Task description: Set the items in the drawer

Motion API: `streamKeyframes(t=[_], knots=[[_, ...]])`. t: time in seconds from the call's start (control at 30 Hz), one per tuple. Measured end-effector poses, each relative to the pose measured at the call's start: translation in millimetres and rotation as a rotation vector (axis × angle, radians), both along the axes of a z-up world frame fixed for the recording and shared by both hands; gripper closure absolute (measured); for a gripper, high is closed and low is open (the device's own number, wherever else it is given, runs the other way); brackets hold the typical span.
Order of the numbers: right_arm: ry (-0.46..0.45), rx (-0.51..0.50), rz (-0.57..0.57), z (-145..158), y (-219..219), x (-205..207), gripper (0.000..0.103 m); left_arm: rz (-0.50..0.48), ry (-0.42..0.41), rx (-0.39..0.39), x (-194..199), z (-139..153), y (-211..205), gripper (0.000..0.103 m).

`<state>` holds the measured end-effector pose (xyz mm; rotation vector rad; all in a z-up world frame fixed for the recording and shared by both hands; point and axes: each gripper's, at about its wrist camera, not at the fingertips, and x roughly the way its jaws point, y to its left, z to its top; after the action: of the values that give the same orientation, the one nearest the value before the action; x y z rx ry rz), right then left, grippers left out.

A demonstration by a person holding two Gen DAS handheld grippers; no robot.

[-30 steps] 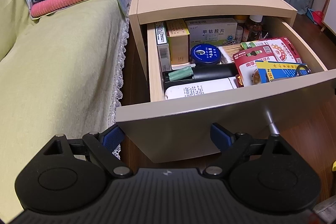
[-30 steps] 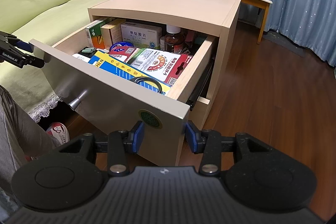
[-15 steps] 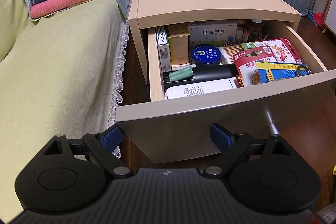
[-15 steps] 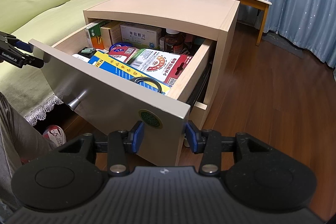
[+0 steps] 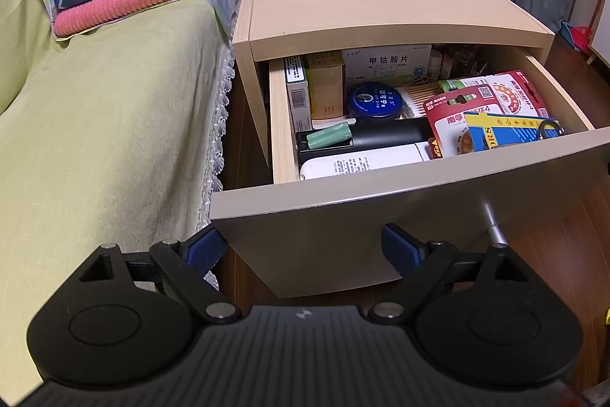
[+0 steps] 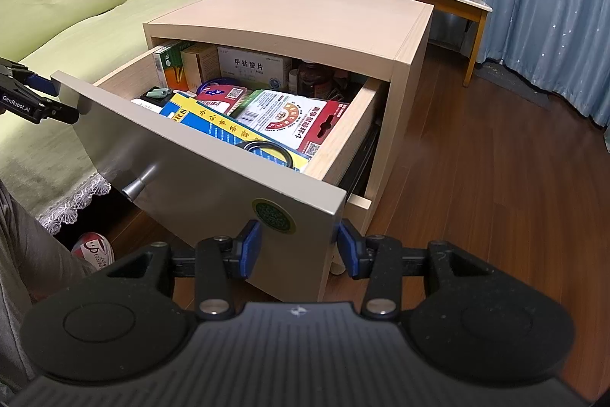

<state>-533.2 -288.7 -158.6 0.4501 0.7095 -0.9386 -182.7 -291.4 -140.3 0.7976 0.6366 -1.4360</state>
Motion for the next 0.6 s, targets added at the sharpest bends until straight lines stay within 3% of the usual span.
streamKeyframes(t=[0.6], knots=[[-0.001, -0.01, -0.014, -1.6, -0.5, 1.5, 0.062, 0.002, -0.004, 0.0, 0.3, -0.5, -1.2, 0.014]])
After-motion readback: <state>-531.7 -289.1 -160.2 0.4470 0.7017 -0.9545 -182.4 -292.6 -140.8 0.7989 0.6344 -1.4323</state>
